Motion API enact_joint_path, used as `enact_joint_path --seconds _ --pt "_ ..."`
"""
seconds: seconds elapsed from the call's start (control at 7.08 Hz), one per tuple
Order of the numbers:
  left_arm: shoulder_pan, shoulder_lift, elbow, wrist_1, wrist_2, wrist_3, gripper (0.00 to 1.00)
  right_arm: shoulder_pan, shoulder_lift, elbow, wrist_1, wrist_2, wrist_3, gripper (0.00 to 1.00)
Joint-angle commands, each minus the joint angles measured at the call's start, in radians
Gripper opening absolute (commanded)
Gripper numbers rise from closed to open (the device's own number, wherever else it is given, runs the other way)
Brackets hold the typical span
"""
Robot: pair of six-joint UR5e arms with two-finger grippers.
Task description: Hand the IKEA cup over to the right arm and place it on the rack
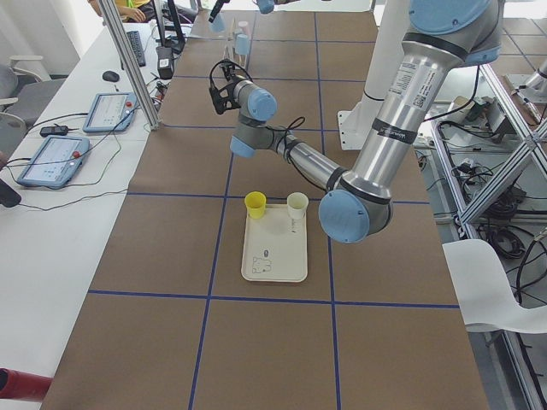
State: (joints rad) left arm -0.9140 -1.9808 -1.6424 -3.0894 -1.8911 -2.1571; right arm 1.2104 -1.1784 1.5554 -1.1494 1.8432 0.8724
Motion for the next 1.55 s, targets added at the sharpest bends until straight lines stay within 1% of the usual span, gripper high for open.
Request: enact_joint_path --seconds 0.0,0.71,0.99,1.41 --pt "0.0 0.0 0.0 0.0 0.003 -0.001 0.99 0.008 -0.004 -0.053 0.0 0.014 -0.016 0.0" --pt "0.0 0.004 -0.013 0.0 0.006 -0.001 0.99 0.0 0.003 -0.074 0.0 0.016 -0.015 0.0" --pt "0.0 0.004 -0.016 0.0 0.006 -0.001 0.99 -0.011 -0.007 -0.077 0.043 0.014 -0.006 0.0" --pt "0.0 0.004 -0.025 0.0 0.006 -0.001 0.99 -0.02 -0.006 -0.092 0.045 0.014 -0.007 0.0"
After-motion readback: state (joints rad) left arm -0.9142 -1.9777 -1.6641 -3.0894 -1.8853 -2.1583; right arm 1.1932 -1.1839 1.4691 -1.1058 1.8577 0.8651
